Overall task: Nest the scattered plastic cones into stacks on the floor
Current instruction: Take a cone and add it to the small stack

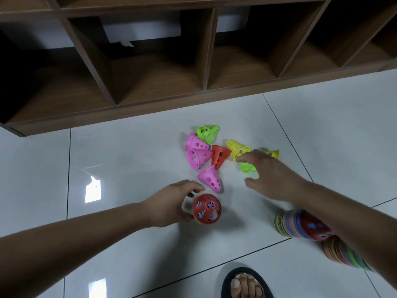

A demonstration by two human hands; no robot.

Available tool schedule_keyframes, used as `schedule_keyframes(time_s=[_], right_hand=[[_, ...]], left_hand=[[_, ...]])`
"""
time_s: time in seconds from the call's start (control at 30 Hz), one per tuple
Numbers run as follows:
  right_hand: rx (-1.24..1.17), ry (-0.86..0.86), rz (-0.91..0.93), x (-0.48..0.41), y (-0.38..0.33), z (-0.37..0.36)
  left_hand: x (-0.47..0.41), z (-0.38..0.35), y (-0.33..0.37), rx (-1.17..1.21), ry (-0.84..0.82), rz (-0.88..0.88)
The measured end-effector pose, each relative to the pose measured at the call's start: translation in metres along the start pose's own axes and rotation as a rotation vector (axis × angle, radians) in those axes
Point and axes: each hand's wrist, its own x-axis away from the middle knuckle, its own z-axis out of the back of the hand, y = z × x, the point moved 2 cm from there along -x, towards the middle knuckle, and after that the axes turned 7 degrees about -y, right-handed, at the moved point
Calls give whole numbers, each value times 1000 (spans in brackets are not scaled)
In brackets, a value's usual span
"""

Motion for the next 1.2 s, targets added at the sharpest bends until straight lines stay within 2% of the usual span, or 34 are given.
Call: schedule_keyframes(time_s=[0.2, 0.43, 0.6, 0.9, 1.13, 1.2], right_hand=[[174, -13, -180, -36, 59, 15], [380, -38, -212, -50, 91, 7], [450, -97, -250, -54, 102, -1], [461, -144, -324, -48, 111, -17], [249, -268, -391, -40, 93, -11], [207, -233, -361, -33, 78, -1]], left_hand=[[-24, 16, 6, -199, 6, -145], [-53, 31, 7, -408, 103, -201], [-59, 32, 0, -516, 75, -185], [-39, 34, -23, -675, 120, -111], [-17, 32, -52, -612, 85, -44], [-11, 37, -56, -555, 108, -26]])
